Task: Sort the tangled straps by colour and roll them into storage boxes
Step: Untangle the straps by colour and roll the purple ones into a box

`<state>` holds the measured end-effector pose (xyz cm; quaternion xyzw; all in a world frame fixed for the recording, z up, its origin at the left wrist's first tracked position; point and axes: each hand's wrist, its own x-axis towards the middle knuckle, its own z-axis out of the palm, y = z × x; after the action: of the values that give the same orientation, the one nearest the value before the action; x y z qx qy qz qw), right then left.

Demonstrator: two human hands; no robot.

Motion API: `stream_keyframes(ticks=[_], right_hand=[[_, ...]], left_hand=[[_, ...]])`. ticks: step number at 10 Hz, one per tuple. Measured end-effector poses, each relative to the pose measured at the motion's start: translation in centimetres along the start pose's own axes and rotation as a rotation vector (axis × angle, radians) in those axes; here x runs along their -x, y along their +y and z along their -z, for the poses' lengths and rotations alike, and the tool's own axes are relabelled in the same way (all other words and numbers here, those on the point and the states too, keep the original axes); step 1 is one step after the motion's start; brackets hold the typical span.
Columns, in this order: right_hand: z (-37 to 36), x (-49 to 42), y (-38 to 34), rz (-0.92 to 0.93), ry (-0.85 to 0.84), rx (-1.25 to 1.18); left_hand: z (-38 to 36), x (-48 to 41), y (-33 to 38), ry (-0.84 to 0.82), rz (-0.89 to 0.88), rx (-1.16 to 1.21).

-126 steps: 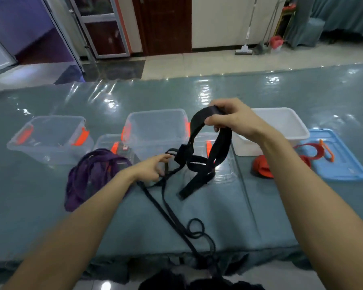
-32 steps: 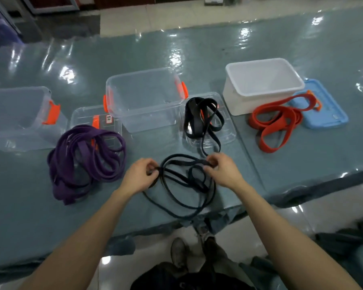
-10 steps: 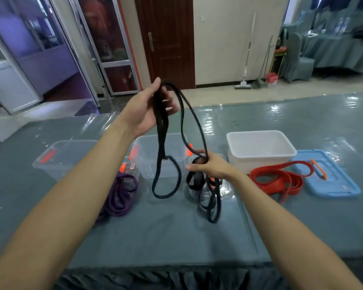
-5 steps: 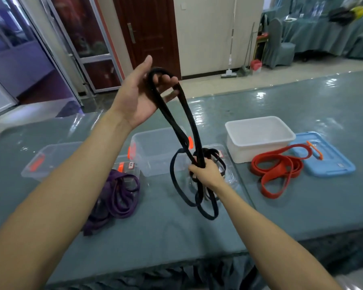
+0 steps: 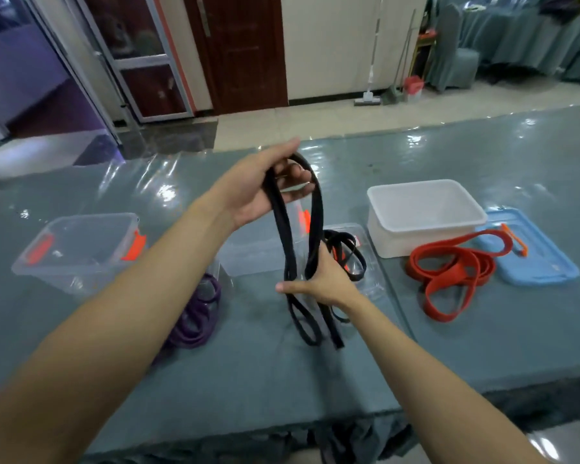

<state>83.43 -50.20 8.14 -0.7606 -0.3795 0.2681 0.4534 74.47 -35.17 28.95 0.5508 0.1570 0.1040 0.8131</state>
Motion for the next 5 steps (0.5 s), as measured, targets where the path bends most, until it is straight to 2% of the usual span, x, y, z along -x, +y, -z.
stream_keyframes(ticks=[1,2,3,4,5], right_hand=[[-1.9,-2.2,-1.3,-0.02,-0.175,-0.217],[-3.0,-2.5,0.4,-0.079,-0.244,-0.214],[-1.0,-1.5,3.7,-0.159,-0.244,-0.164],[2.1,-1.6,3.8,-0.182,-0.185,-0.118],[4.4,-3.0,1.1,-0.108,-0.171,-0.077]], left_hand=[[-2.1,-0.7,-0.1,-0.021,-0.026,0.021],[-0.1,-0.9,1.9,0.072,-0.109,0.112],[6.4,-0.2,2.9,0.335,-0.193,0.243],[15.5,2.8,-0.7,0.694,-0.065,0.033],[22.6,7.1,-7.7,0.631,0.678,-1.206]])
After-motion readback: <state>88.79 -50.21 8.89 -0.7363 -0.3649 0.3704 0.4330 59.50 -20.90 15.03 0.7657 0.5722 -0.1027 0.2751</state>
